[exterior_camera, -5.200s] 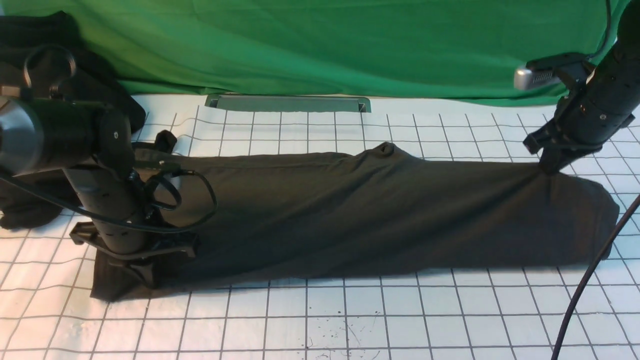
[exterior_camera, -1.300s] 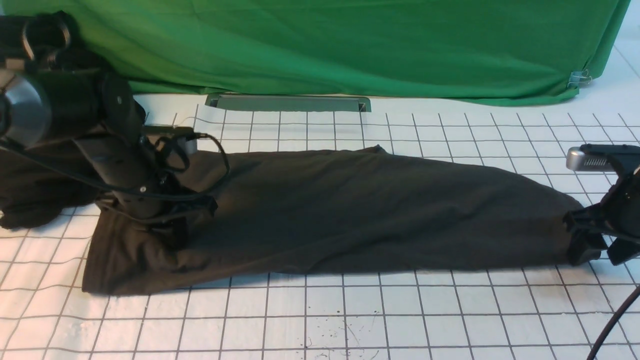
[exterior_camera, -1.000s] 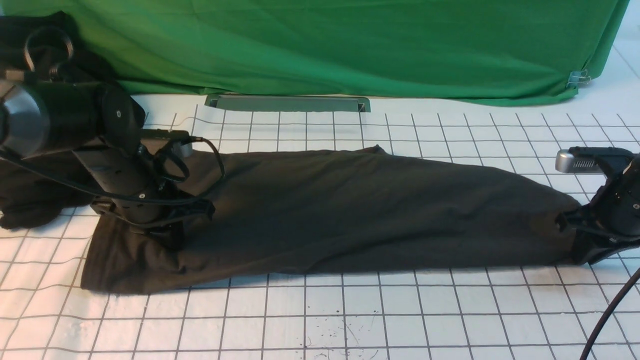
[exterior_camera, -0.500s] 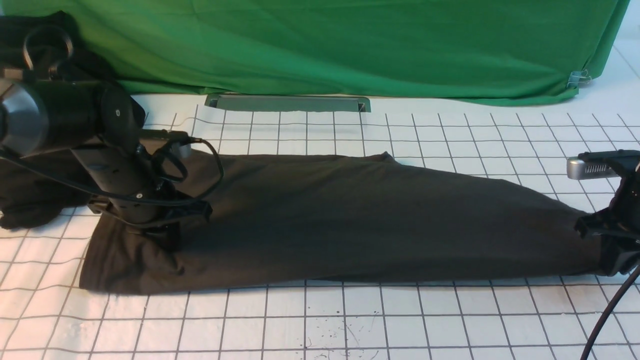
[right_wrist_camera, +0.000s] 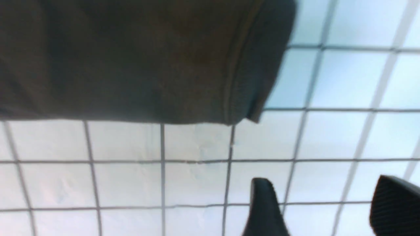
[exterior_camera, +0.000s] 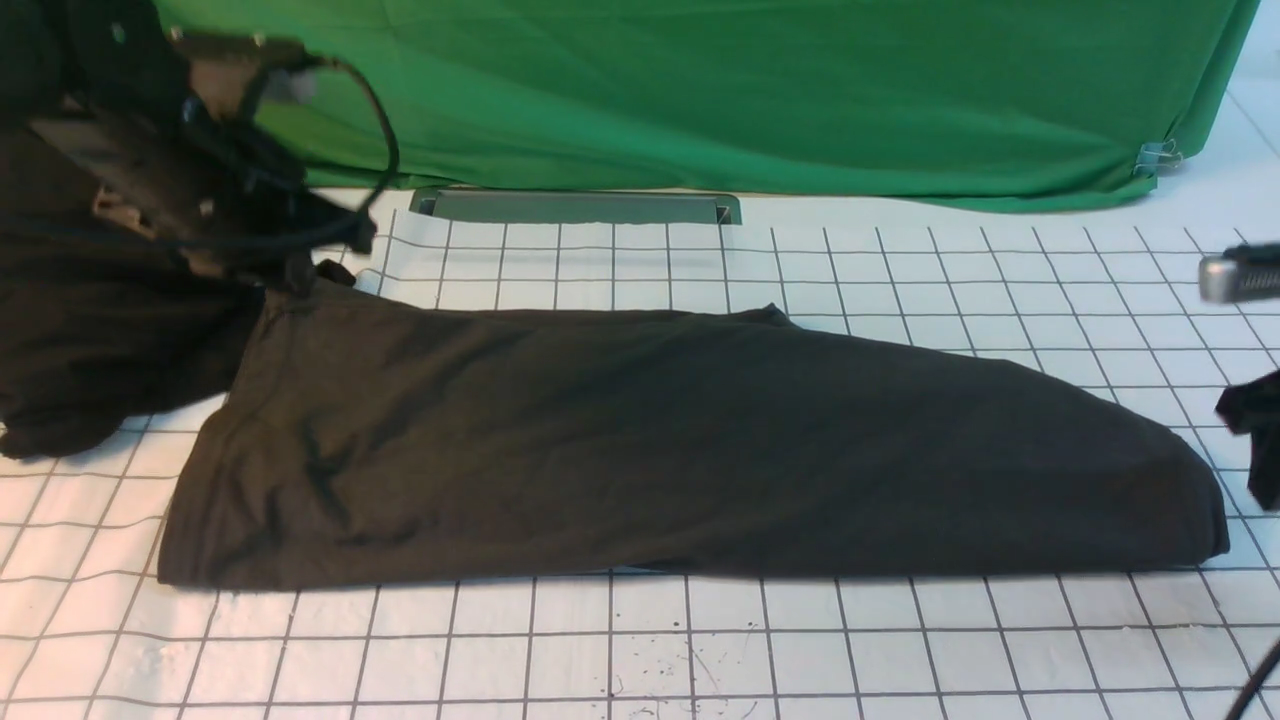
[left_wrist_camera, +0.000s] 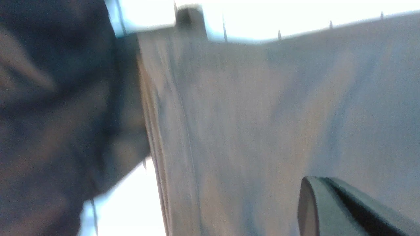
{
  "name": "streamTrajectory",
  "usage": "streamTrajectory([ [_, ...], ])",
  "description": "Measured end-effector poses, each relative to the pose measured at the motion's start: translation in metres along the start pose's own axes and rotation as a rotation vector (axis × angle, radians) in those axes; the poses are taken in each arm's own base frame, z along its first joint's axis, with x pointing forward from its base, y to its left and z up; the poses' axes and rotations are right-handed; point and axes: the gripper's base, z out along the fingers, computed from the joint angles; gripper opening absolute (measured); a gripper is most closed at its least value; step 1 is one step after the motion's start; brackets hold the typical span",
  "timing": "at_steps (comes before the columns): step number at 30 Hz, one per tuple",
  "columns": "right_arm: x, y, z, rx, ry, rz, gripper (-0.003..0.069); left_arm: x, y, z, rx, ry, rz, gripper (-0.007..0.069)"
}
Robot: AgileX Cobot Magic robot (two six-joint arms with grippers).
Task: Fold a long-sleeved shirt over a white checkered tablecloth.
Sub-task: 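Pull the folded dark garment lengthwise by its ends to straighten it flat on the table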
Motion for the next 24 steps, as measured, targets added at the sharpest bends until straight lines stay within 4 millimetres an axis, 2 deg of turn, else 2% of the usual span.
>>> streamTrajectory([
  [3, 0.006, 0.000, -0.024, 0.002, -0.095, 0.008, 0.0386, -0.023, 0.011, 0.003, -0.015, -0.068, -0.060, -0.0003],
  [7, 0.014, 0.000, -0.047, -0.004, -0.163, 0.017, 0.0378, -0.037, 0.024, 0.031, -0.046, -0.062, -0.075, 0.0031],
  [10, 0.019, 0.000, -0.056, -0.007, -0.190, 0.021, 0.0377, -0.035, 0.028, 0.055, -0.083, -0.022, -0.050, 0.0122],
  [11, 0.019, 0.000, -0.057, -0.007, -0.191, 0.021, 0.0377, -0.035, 0.029, 0.056, -0.088, -0.020, -0.049, 0.0129],
  [15, 0.021, 0.002, -0.060, -0.023, -0.199, 0.027, 0.0377, -0.029, 0.033, 0.083, -0.133, 0.010, -0.039, 0.0303],
  [19, 0.020, 0.004, -0.060, -0.051, -0.202, 0.036, 0.0377, -0.022, 0.038, 0.108, -0.167, 0.041, -0.064, 0.0433],
  [22, 0.020, 0.004, -0.060, -0.051, -0.202, 0.036, 0.0377, -0.016, 0.040, 0.122, -0.171, 0.069, -0.087, 0.0465],
  [24, 0.020, 0.004, -0.060, -0.051, -0.202, 0.036, 0.0377, -0.013, 0.040, 0.130, -0.165, 0.085, -0.099, 0.0459],
])
